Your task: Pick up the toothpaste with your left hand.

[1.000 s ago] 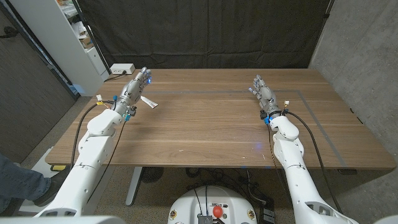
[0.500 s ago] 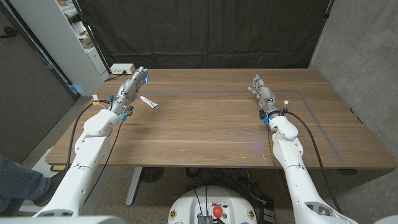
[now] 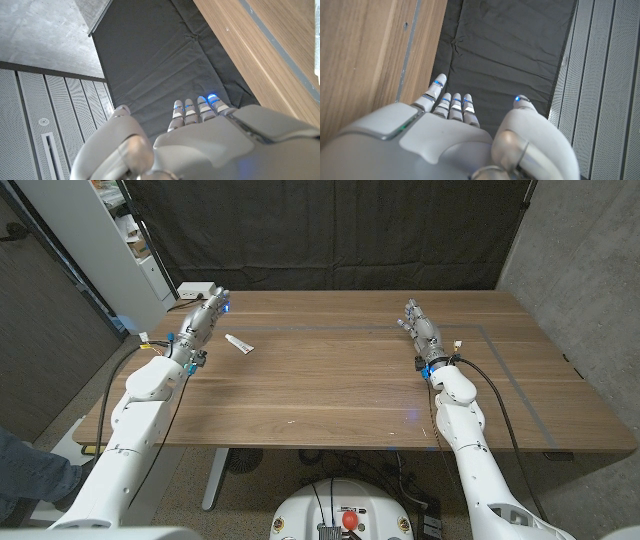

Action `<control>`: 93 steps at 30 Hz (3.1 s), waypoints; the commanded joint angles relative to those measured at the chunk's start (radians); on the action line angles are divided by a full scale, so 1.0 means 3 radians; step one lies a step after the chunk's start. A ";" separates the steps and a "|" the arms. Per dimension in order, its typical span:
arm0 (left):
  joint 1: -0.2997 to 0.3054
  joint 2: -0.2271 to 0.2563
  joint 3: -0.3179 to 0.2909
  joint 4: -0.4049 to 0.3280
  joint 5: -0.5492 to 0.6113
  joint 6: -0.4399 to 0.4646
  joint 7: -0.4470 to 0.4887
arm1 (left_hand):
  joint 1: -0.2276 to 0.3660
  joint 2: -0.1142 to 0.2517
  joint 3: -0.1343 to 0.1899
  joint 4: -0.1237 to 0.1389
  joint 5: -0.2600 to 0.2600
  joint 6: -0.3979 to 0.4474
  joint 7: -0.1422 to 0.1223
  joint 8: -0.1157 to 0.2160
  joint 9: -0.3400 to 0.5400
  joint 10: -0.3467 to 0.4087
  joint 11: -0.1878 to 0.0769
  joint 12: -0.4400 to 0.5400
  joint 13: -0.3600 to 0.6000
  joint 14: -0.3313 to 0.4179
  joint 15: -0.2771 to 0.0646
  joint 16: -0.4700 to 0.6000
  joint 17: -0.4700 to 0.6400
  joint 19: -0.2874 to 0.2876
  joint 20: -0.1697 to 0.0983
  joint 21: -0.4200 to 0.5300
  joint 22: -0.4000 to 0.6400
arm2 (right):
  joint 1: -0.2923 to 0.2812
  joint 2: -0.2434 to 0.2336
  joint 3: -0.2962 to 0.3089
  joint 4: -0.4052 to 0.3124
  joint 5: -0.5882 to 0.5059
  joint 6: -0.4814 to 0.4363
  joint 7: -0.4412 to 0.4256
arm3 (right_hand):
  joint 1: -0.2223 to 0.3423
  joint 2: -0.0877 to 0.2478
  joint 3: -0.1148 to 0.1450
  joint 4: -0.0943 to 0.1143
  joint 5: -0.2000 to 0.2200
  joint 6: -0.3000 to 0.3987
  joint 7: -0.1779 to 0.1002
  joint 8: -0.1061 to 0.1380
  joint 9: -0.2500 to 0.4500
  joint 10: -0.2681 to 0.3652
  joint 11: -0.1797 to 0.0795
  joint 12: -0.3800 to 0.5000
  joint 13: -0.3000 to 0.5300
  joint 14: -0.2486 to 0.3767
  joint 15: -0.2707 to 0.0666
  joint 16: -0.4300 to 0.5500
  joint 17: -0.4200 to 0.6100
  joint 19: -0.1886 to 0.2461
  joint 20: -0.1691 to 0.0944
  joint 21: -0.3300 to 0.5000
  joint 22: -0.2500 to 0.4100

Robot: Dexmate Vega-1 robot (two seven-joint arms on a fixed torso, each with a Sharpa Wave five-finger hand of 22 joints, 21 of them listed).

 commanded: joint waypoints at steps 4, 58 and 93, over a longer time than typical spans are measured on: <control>-0.0011 0.0047 -0.0062 0.0008 0.0185 -0.0149 0.0152 | 0.0042 0.0013 0.0001 -0.0035 0.0018 0.0054 0.0002 0.0027 0.0016 0.0069 -0.0008 0.0029 -0.0001 0.0068 -0.0035 0.0018 0.0012 -0.0099 0.0031 -0.0023 0.0012 | 0.0023 0.0021 -0.0032 0.0013 -0.0072 0.0012 -0.0063 | -0.0002 0.0024 0.0008 -0.0015 0.0014 0.0033 0.0007 0.0016 -0.0007 0.0040 -0.0006 -0.0012 0.0001 0.0023 0.0019 0.0028 -0.0006 0.0033 0.0001 -0.0017 0.0014; 0.0067 0.0398 -0.0090 -0.0076 0.1018 -0.0222 0.0549 | 0.0259 0.0030 0.0059 -0.0197 0.0072 0.0127 -0.0027 0.0016 0.0021 0.0139 -0.0060 0.0011 0.0004 0.0105 -0.0067 -0.0015 0.0008 -0.0073 -0.0001 -0.0140 0.0012 | 0.0024 0.0067 -0.0076 0.0041 -0.0133 0.0032 -0.0107 | -0.0013 0.0037 -0.0003 -0.0030 0.0027 0.0069 -0.0010 0.0018 -0.0036 0.0103 -0.0010 -0.0018 0.0003 0.0093 0.0009 0.0043 -0.0058 0.0132 0.0004 -0.0101 0.0015; -0.0041 0.0754 0.0017 0.0068 0.1582 -0.0358 0.0762 | 0.0397 0.0026 0.0091 -0.0309 0.0119 0.0237 -0.0055 0.0027 0.0023 0.0257 -0.0093 0.0026 0.0008 0.0220 -0.0112 -0.0002 0.0008 0.0035 0.0016 -0.0190 0.0015 | 0.0137 0.0130 -0.0118 0.0155 -0.0294 -0.0017 -0.0167 | -0.0022 0.0040 -0.0012 -0.0038 0.0036 0.0073 -0.0015 0.0013 -0.0044 0.0113 -0.0007 -0.0028 0.0005 0.0101 0.0000 0.0039 -0.0082 0.0158 0.0000 -0.0157 0.0016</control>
